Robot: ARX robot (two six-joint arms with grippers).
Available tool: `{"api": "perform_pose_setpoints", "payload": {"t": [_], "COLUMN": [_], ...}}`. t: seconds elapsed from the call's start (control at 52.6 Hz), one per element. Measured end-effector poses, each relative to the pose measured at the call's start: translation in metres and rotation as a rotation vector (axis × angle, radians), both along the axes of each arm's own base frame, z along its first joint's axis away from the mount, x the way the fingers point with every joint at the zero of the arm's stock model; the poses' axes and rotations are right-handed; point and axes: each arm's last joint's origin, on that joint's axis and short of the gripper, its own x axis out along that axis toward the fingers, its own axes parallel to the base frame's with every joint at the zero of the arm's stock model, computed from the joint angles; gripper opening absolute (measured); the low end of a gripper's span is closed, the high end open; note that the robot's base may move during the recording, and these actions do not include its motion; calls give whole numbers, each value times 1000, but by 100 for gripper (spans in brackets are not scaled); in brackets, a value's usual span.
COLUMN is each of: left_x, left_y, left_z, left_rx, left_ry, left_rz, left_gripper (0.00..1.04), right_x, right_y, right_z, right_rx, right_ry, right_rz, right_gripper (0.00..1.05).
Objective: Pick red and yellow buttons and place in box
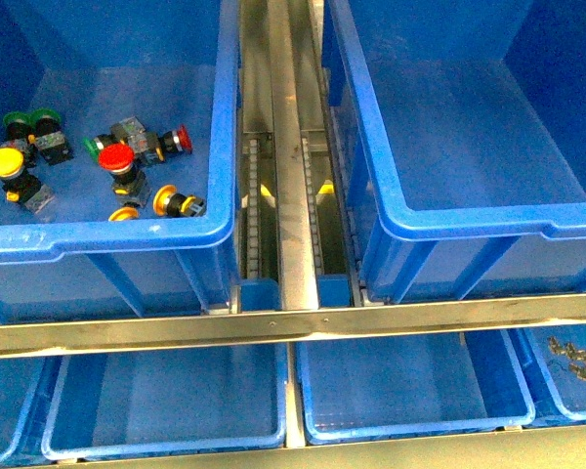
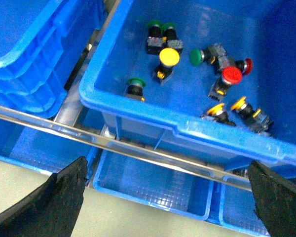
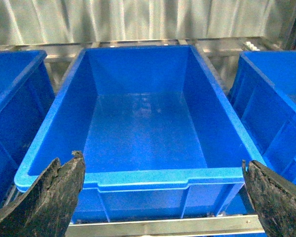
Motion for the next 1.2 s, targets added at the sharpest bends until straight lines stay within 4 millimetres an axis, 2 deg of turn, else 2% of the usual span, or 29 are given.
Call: {"api": "perform_pose_setpoints", "payload": {"t": [0.19,0.304,0.418,0.513,0.741,0.931,1.197], "left_x": [54,92,136,167,219,252,284], "left_y": [16,22,27,21,-5,-15,-18], "left_z": [30,33,24,11,-7,-17,-52], "left_rx": [101,144,189,215,257,283,318], "left_ry": [-55,-17,59,130,197,218,289], "left_rz": [-204,-302,-364,-456,-627,-671,-694], "left_gripper": [97,97,97,97,97,97,97], "right_x": [0,0,0,0,0,0,0], "right_y": [0,0,0,0,0,0,0], "right_z": [0,0,0,0,0,0,0], "right_rx": [0,0,0,0,0,0,0], "right_ry": [0,0,0,0,0,0,0], "right_rz": [0,0,0,0,0,0,0], "right_gripper": [99,99,99,99,99,99,99]}}
